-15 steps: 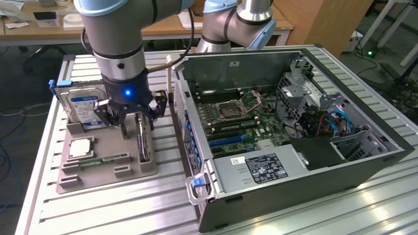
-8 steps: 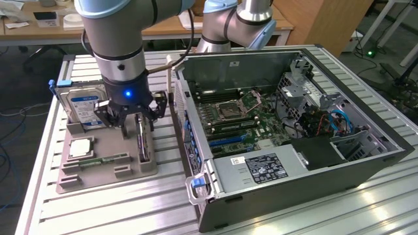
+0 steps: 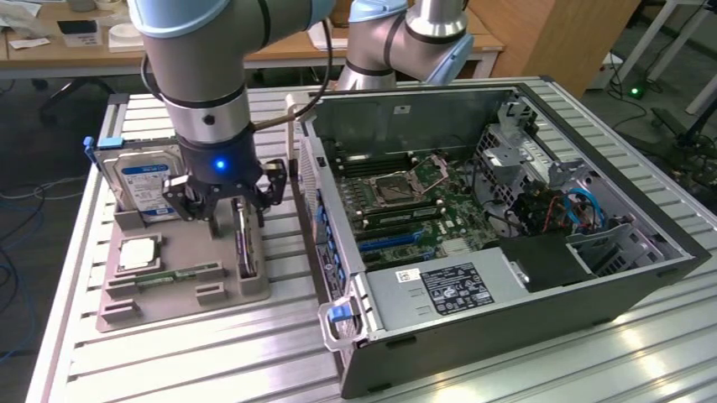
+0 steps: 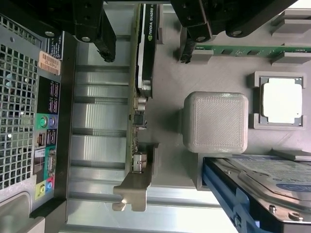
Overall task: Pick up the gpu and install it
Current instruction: 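Pick up the gpu and move the gpu toward the slot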
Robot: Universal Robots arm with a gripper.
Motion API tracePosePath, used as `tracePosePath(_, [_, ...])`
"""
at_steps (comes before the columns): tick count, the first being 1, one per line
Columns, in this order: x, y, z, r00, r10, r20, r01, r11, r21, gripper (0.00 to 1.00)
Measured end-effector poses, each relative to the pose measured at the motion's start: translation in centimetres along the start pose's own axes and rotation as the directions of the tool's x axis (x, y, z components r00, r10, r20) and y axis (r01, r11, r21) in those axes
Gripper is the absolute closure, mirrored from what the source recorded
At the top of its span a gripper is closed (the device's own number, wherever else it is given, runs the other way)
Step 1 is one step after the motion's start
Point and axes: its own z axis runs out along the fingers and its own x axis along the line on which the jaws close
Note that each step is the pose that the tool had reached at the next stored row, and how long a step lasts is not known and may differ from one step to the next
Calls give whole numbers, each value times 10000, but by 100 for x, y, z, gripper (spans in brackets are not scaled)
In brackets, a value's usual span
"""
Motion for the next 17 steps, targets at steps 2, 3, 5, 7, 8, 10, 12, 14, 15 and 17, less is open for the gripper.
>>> tracePosePath(2, [0,-2,17,10000,0,0,0,10000,0,35])
tracePosePath(3, [1,-3,26,10000,0,0,0,10000,0,35])
tracePosePath(5, [1,-4,45,10000,0,0,0,10000,0,35])
tracePosePath(7, [2,-4,61,10000,0,-1,0,10000,0,35])
tracePosePath(8, [2,-5,72,10000,0,-1,0,10000,0,35])
tracePosePath(10, [2,-5,91,10000,-1,0,1,10000,4,35])
tracePosePath(12, [2,1,103,10000,-1,-2,1,10000,21,35])
tracePosePath(14, [2,17,114,10000,-1,-2,1,10000,41,35])
tracePosePath(15, [2,35,121,10000,-2,-2,2,10000,58,35])
tracePosePath(17, [1,76,133,10000,-2,-2,2,10000,96,35])
